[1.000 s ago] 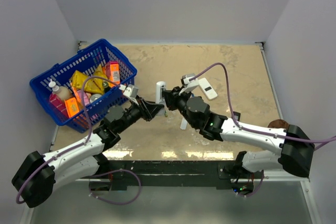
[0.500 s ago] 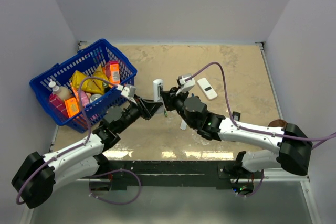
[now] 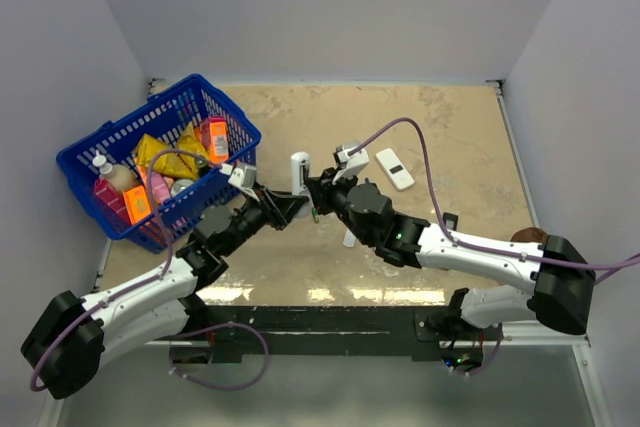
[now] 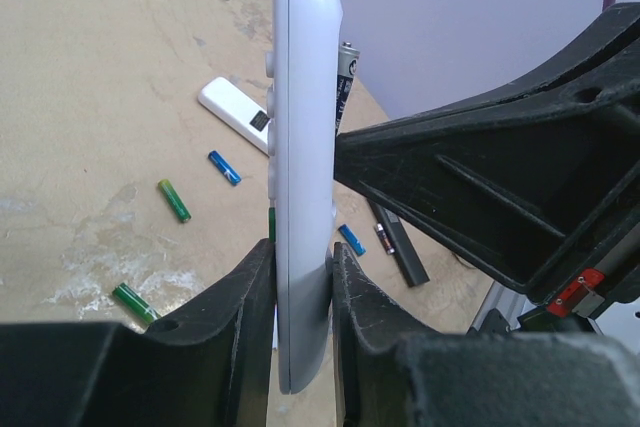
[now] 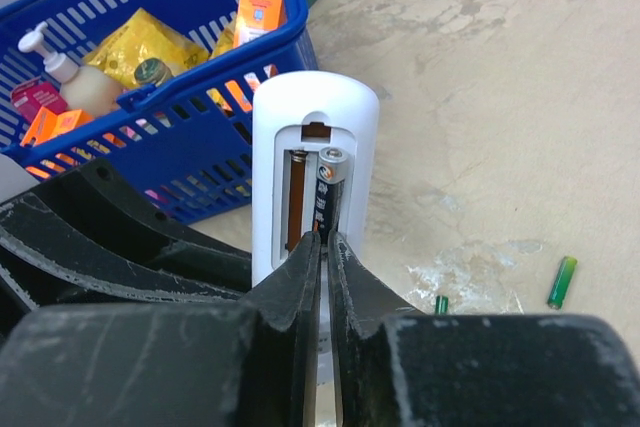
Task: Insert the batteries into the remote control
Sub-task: Load the battery into the remote control, then pick up the battery from the center of the board.
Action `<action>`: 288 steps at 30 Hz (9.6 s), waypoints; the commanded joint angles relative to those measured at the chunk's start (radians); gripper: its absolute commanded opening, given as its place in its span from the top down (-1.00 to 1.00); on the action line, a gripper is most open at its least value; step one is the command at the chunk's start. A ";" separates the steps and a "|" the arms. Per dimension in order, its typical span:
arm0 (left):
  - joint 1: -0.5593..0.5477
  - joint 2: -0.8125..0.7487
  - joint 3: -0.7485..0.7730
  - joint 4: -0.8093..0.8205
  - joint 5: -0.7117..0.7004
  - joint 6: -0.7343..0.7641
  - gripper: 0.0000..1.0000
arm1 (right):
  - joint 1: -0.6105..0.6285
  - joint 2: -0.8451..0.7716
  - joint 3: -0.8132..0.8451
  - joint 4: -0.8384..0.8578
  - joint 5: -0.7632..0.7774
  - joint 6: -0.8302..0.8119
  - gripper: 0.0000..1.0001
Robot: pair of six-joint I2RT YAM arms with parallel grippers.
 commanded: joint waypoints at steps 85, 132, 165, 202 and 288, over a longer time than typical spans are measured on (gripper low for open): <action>-0.004 -0.056 0.054 0.097 0.170 -0.070 1.00 | -0.266 -0.111 0.336 -0.517 -0.947 -1.111 0.24; -0.004 -0.067 0.064 0.174 0.170 -0.013 1.00 | -0.286 -0.036 0.296 -0.638 -1.002 -1.110 0.84; -0.002 -0.031 0.097 0.407 0.406 -0.018 1.00 | -0.289 -0.079 -0.034 -0.163 -0.795 -1.162 0.70; 0.045 -0.015 0.079 0.131 0.167 0.004 1.00 | -0.311 -0.289 0.027 -0.157 -1.023 -0.997 0.23; 0.054 -0.004 -0.039 0.142 0.168 -0.001 1.00 | -0.308 0.081 0.188 -1.069 -0.357 0.151 1.00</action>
